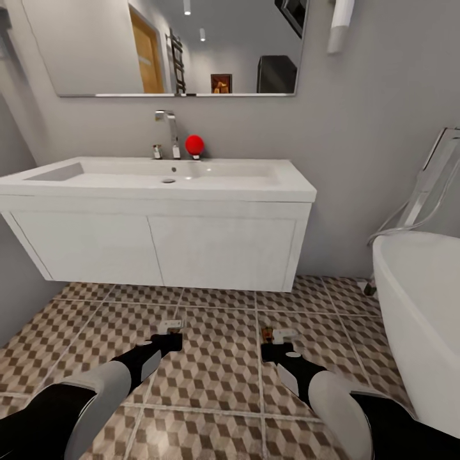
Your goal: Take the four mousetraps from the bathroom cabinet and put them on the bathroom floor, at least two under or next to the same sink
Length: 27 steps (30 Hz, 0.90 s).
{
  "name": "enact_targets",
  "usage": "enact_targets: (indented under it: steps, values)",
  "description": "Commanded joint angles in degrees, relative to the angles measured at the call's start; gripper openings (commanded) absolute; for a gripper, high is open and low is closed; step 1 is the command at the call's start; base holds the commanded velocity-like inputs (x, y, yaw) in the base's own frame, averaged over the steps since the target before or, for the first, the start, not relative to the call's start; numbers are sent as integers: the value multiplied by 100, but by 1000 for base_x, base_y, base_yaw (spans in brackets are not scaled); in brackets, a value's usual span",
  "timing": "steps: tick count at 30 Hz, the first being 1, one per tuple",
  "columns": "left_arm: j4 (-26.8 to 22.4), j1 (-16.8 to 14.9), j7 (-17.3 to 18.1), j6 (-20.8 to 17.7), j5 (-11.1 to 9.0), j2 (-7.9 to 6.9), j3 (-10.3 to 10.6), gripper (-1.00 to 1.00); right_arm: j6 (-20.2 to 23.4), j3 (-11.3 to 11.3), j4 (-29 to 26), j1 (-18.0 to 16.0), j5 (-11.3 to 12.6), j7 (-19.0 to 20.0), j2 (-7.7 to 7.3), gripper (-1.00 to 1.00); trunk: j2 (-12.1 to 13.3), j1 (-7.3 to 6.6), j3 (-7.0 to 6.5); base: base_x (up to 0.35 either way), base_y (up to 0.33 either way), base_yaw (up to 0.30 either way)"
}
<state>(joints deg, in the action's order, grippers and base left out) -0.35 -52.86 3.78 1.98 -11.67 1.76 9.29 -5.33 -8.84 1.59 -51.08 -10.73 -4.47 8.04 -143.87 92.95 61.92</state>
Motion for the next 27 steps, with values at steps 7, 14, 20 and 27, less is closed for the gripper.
enact_targets:
  steps: [7, 14, 20, 27]
  values:
    - [9, -5, 2, 37, -42, -6, 48, -100, -29, -48, 17, -7, -61, -28, 3, -100, -12, 16, 161, 0, 0, 0]
    - [9, -5, 2, 53, -46, -14, 51, -100, -29, -47, 17, -7, -65, -28, 4, -100, -22, 34, 316, 0, 0, 0]
    - [9, -5, 0, 63, -52, -17, 47, -100, -29, -47, 17, -7, -65, -28, 4, -100, -30, 50, 449, 0, 0, 0]
    - [9, -5, 7, 58, -49, -17, 50, -100, -29, -47, 17, -7, -64, -28, 4, -100, -39, 68, 604, 0, 0, 0]
